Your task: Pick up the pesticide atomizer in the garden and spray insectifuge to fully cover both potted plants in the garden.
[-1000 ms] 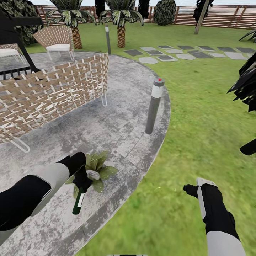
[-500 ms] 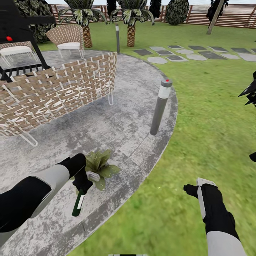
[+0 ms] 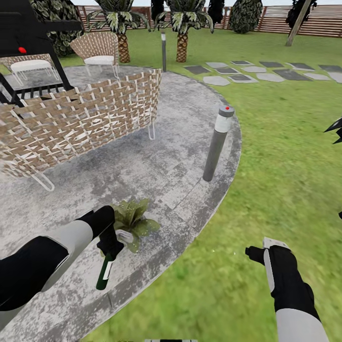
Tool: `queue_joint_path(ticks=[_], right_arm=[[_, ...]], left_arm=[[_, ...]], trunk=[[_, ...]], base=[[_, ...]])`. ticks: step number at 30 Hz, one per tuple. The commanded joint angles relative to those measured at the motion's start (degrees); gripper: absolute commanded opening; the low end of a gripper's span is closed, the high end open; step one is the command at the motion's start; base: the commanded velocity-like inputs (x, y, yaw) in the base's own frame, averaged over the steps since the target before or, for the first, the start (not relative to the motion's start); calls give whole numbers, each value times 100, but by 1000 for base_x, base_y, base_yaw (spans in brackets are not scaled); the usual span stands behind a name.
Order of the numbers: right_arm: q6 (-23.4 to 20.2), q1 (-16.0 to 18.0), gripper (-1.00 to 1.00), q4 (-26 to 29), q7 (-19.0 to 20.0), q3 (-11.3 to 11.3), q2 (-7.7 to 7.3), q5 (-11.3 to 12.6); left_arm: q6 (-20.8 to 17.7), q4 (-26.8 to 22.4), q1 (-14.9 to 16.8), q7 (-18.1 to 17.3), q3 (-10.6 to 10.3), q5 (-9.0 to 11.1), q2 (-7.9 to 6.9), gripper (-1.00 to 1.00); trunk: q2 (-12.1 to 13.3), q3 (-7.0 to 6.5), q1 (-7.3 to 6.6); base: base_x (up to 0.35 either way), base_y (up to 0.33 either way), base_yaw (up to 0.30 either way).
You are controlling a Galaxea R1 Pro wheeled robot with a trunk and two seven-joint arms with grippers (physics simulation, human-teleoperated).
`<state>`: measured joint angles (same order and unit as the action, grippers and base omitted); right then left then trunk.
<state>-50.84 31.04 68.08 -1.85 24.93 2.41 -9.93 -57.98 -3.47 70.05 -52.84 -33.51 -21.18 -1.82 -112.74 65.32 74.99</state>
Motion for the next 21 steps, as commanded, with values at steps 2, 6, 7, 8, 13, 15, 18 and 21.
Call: queue_joint_path(ticks=[2,6,7,8,13,15,18,21], right_arm=[[-23,2,100,4,9,-3,5,-27],[-23,0,100,22,16,-85,26,-42],[-23,-1,100,30,17,-205,25,-43],[-23,-1,100,33,17,-337,24,-43],[-23,5,100,62,18,-1623,23,-36],[-23,2,100,64,18,-1747,21,-18],[-23,5,100,68,18,-1793,8,0],[-23,2,100,78,21,-1797,4,9]], left_arm=[[-29,-11,0,-53,12,-67,-1,-100],[-29,-5,0,-51,-2,-76,-3,-100],[-29,-1,0,-51,-2,-78,-3,-100],[-29,1,3,-51,0,-78,2,-100],[-29,-9,183,-59,-6,-72,22,-100],[-29,-7,219,-64,-6,-71,22,-100],[-29,-11,235,-72,-6,-71,11,-100],[-29,-19,232,-89,-4,-70,13,-100]], trunk=[[-2,10,-1],[-2,19,-1],[-2,20,-1],[-2,20,-1],[-2,20,-1],[-2,20,-1],[-2,20,-1],[-2,20,-1]], base=[[0,0,267],[0,0,203],[0,0,49],[0,0,31],[0,0,6],[0,0,0],[-102,0,0],[-271,0,0]])
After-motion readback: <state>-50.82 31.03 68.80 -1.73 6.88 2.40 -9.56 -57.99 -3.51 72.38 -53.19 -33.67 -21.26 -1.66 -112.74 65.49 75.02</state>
